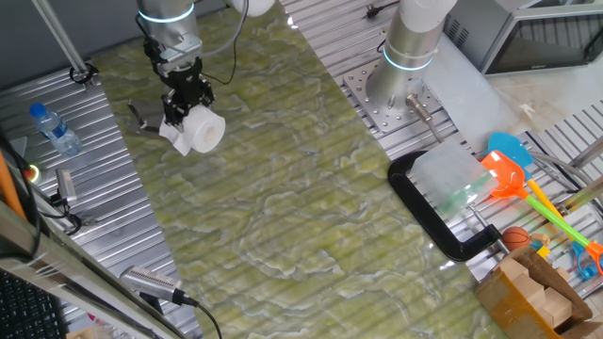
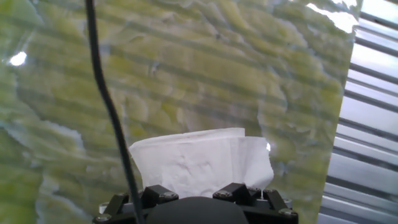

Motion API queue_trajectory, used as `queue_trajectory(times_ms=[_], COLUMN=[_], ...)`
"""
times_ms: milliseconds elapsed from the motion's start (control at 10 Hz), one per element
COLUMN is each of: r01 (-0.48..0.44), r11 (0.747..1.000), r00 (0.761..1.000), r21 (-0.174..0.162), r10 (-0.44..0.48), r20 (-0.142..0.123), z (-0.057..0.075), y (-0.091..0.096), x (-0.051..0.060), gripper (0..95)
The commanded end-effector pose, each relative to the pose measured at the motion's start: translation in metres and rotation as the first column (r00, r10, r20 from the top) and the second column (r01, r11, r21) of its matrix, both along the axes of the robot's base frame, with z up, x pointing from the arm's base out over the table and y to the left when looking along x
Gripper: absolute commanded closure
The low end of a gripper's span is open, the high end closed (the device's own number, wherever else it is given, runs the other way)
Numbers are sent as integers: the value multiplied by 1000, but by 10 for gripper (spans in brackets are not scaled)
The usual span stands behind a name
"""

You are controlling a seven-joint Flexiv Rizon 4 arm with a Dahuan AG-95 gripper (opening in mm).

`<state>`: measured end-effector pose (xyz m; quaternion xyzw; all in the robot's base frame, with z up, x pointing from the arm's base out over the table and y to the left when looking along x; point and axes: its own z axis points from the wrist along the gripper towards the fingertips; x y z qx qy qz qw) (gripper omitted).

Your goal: Put the toilet paper on its holder

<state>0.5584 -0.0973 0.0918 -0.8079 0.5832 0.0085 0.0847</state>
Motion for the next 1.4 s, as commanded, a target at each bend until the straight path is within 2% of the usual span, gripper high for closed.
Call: queue_trajectory(times_ms=[100,500,1000,1200,1400], r01=[7,-16,-9,-13,-20], r11=[1000,1000,1000,1000,1000], r00=[1000,1000,1000,1000,1000], r21=[5,5,8,7,3], r10=[-7,16,9,12,20], r20=[5,5,2,8,6], z=[0,-2,-2,-6,-4], y=[0,-1,-12,-13,-15], x=[1,2,-2,-2,-1], gripper=[950,950,950,950,950])
